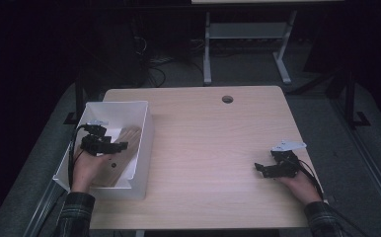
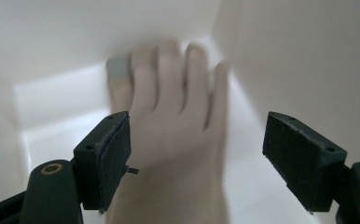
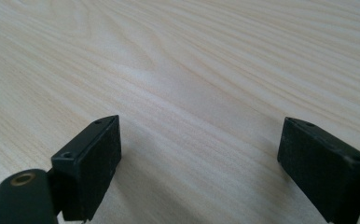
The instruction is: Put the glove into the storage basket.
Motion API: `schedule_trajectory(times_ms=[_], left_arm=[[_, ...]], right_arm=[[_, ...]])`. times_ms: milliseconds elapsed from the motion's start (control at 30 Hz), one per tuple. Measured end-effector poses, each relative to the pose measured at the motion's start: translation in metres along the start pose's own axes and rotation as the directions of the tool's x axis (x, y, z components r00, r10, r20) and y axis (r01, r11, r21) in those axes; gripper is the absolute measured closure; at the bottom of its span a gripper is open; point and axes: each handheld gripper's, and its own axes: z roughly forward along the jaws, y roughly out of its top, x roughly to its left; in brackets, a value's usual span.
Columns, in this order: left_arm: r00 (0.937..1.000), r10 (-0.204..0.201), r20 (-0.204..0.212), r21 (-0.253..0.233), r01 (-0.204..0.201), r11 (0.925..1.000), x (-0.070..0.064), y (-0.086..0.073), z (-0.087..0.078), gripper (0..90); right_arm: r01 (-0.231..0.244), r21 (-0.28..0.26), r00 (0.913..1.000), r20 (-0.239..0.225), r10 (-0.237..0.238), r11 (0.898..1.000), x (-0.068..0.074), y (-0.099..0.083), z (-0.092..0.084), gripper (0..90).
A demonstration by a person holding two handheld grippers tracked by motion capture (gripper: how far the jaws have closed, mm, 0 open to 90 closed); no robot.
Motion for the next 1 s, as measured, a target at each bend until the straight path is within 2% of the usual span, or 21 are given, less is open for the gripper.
schedule_trajectory(times_ms=[100, 233, 400, 500, 633, 767, 833, 933, 1000], left_arm=[[0.9994, 0.019, 0.030, -0.021, -0.018, 0.9996, -0.012, 0.014, -0.009, 23.0], [0.9952, 0.057, 0.079, -0.052, -0.053, 0.9972, -0.031, 0.032, -0.019, 21.8], [0.9828, 0.101, 0.155, -0.097, -0.086, 0.9916, -0.060, 0.050, -0.025, 20.3], [0.9737, 0.137, 0.182, -0.106, -0.119, 0.9872, -0.078, 0.057, -0.024, 19.0], [0.9641, 0.159, 0.213, -0.125, -0.135, 0.9830, -0.099, 0.064, -0.021, 18.9], [0.9518, 0.191, 0.240, -0.127, -0.165, 0.9782, -0.121, 0.067, -0.011, 18.9], [0.9409, 0.215, 0.262, -0.129, -0.186, 0.9740, -0.135, 0.067, -0.004, 19.0], [0.9335, 0.230, 0.275, -0.130, -0.201, 0.9710, -0.148, 0.067, 0.003, 19.0], [0.9312, 0.240, 0.274, -0.136, -0.210, 0.9682, -0.156, 0.066, 0.008, 19.0]], right_arm=[[0.000, 0.000, 1.0000, 0.000, 0.000, 1.000, 0.000, 0.000, 0.000, 12.9], [0.001, 0.000, 1.0000, 0.000, -0.001, 1.000, 0.000, 0.000, 0.000, 12.9], [0.001, 0.000, 1.0000, 0.000, -0.001, 1.000, 0.000, 0.000, 0.000, 12.9], [0.001, 0.000, 1.0000, 0.000, -0.001, 1.000, 0.000, 0.000, 0.000, 13.0], [0.001, 0.000, 1.0000, 0.000, -0.001, 1.000, 0.000, 0.000, 0.000, 12.9], [0.001, 0.000, 1.0000, -0.001, -0.001, 1.000, 0.000, 0.000, 0.000, 12.9], [0.002, 0.000, 1.0000, -0.001, -0.002, 1.000, 0.000, 0.000, 0.000, 12.9], [0.004, 0.001, 1.0000, -0.001, -0.004, 1.000, 0.000, 0.000, 0.000, 12.9], [0.004, 0.002, 1.0000, -0.002, -0.004, 1.000, 0.000, 0.000, 0.000, 13.0]])
